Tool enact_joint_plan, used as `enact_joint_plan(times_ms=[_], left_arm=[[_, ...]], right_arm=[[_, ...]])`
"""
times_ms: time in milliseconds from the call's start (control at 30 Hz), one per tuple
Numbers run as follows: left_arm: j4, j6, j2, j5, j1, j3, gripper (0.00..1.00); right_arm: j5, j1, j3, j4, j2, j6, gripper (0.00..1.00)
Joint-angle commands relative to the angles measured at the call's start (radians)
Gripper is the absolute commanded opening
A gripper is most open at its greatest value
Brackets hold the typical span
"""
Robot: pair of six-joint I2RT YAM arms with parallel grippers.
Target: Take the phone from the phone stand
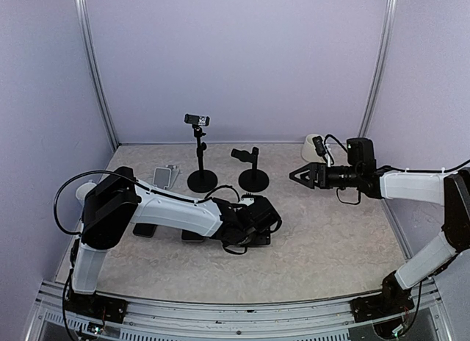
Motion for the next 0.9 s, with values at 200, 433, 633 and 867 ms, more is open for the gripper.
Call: enact_joint_plan(times_ms=[200, 433, 633, 867], left_arm=[[-0.004, 0.018, 0.004, -0.001, -0.007, 0.011, 0.9], [0.029, 0.064, -0.068, -0.027, -0.007, -0.034, 0.99], [0.103, 0.2, -0.183, 0.003, 0.018, -0.098, 0.99], [0.179, 0.378, -0.374, 0.071, 0.093, -0.201, 0.99]], right_arm=[[-0.012, -0.014, -0.005, 0.024, -0.016, 0.01, 0.94], [-0.015, -0.014, 0.006, -0.004, -0.04, 0.002, 0.95], [-0.014, -0.015, 0.019, -0.055, -0.087, -0.033, 1.0], [0.012, -0.048, 0.013, -0.124, -0.177, -0.061, 1.0]])
